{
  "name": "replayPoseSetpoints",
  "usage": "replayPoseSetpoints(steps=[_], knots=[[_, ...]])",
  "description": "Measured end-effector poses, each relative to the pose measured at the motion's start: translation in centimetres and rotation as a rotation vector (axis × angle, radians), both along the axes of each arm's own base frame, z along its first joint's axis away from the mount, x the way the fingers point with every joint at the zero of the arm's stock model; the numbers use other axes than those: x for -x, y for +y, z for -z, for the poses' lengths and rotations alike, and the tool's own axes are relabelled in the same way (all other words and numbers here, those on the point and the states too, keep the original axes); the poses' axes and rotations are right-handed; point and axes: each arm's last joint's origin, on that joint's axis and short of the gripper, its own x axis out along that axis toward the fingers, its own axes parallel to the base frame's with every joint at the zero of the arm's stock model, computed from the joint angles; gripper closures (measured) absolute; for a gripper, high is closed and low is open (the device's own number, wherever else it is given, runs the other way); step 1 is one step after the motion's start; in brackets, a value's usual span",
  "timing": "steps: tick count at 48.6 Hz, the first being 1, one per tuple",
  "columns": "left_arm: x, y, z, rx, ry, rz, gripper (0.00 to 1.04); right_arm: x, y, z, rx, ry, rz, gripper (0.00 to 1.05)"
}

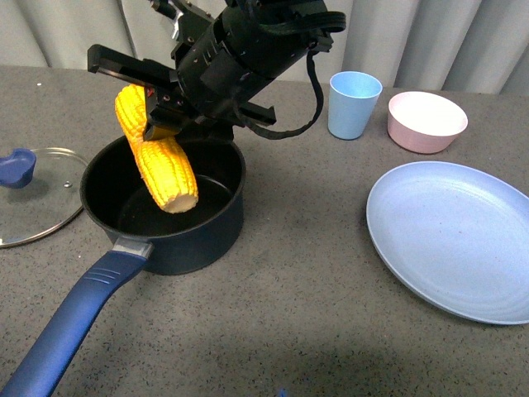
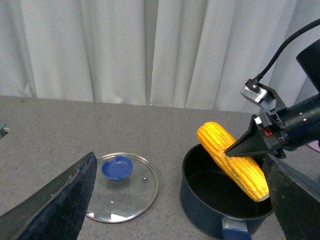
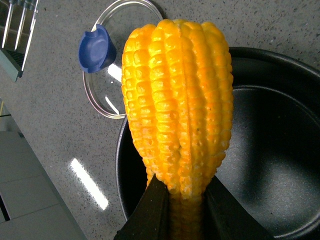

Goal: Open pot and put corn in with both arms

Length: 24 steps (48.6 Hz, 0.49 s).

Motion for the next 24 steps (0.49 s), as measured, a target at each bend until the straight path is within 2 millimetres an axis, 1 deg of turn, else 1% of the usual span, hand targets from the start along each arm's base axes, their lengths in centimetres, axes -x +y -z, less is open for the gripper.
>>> replayPoseSetpoints(steps=[6,18,24], knots=[[0.00,0.00,0.00,0.000,0.000,0.000,0.07,-0.10,0.48,0.71,0.012,0.017,0.001,0.94],[0.00,0.00,0.00,0.000,0.000,0.000,0.07,0.03,0.59,0.89,0.026,0.023,0.005,0.92],[0.00,0.00,0.00,0.000,0.000,0.000,0.07,0.04,0.51,0.94,0.036,0.027,0.012,0.68]])
